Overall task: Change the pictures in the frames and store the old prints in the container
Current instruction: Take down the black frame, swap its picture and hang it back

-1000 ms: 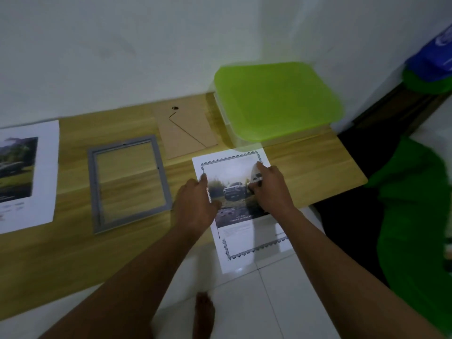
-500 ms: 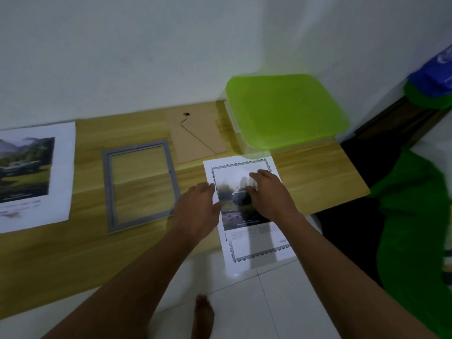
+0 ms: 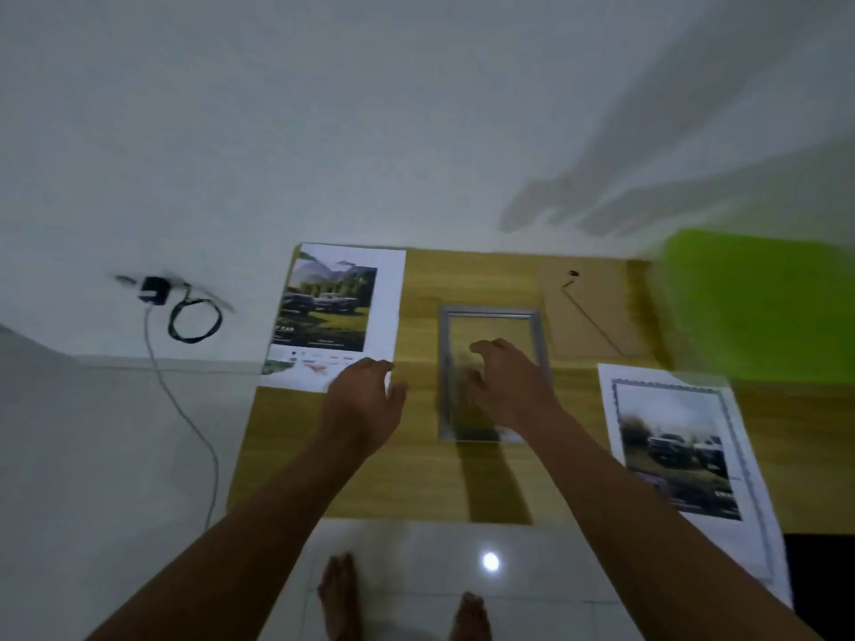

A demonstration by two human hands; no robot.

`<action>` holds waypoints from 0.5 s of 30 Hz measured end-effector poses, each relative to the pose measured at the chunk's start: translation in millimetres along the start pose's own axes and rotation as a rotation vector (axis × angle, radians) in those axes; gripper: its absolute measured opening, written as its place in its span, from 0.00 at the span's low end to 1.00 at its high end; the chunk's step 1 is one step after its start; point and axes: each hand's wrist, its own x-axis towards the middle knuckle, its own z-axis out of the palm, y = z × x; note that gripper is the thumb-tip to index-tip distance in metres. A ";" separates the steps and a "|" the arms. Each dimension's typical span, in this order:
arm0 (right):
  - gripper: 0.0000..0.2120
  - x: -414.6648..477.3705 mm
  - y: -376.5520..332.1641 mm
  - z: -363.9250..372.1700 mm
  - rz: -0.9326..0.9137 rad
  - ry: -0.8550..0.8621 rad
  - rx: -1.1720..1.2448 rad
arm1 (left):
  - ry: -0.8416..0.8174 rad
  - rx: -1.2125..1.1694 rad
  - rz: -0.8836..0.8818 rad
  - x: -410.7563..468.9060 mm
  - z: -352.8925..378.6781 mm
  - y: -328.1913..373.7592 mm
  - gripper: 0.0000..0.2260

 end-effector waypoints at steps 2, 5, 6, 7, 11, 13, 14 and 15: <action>0.18 22.0 -35.0 16.8 -0.017 -0.037 0.007 | 0.044 -0.020 -0.018 6.8 -13.6 -40.9 0.17; 0.17 55.0 -77.4 38.3 -0.016 -0.057 -0.011 | 0.055 -0.039 -0.063 28.9 -30.0 -92.6 0.14; 0.18 65.6 -88.6 45.0 -0.011 -0.057 -0.014 | 0.049 -0.041 -0.084 38.2 -33.8 -107.0 0.13; 0.18 75.9 -98.8 51.6 0.000 -0.057 -0.011 | 0.046 -0.040 -0.105 47.7 -36.9 -119.8 0.12; 0.19 109.0 -129.5 75.9 0.077 -0.055 -0.023 | 0.050 -0.037 -0.254 81.3 -40.3 -154.0 0.15; 0.21 117.4 -139.6 86.5 0.119 -0.051 -0.056 | 0.039 -0.049 -0.312 92.3 -37.6 -164.4 0.15; 0.22 119.6 -143.3 91.9 0.139 -0.045 -0.070 | 0.030 -0.055 -0.333 95.4 -35.8 -168.4 0.15; 0.24 121.1 -146.4 96.7 0.155 -0.031 -0.084 | 0.023 -0.066 -0.346 97.6 -34.7 -170.9 0.14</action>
